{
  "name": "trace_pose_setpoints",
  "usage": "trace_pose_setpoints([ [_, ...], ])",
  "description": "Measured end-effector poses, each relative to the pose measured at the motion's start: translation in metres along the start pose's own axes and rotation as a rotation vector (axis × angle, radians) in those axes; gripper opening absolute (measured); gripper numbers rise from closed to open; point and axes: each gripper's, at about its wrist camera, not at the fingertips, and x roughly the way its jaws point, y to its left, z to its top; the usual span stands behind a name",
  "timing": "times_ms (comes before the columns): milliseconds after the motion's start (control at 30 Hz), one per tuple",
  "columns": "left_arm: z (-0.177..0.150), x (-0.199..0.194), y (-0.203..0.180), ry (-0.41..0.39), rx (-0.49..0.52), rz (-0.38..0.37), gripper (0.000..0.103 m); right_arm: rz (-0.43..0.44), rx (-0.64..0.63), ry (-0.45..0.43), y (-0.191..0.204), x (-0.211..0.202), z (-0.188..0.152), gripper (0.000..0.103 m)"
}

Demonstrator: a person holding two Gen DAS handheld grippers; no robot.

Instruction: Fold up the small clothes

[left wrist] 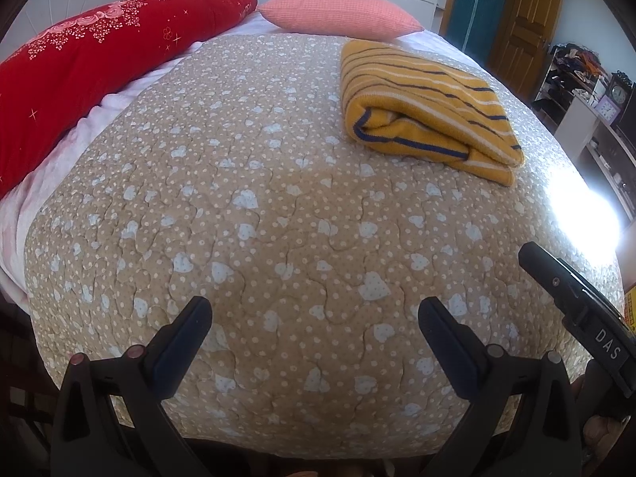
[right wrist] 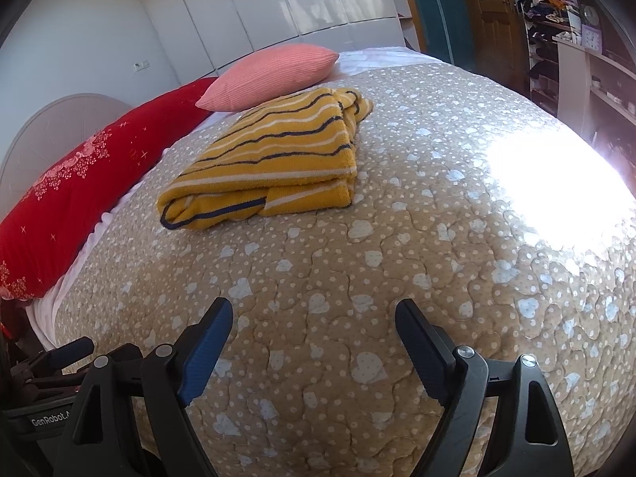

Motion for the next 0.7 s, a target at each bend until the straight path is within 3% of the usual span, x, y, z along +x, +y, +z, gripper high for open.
trace_pose_setpoints([
  [700, 0.0004, -0.0038, -0.0021, -0.030, 0.020, -0.003, 0.103, 0.013, -0.037, 0.002, 0.0099, 0.0020, -0.0008, 0.088],
])
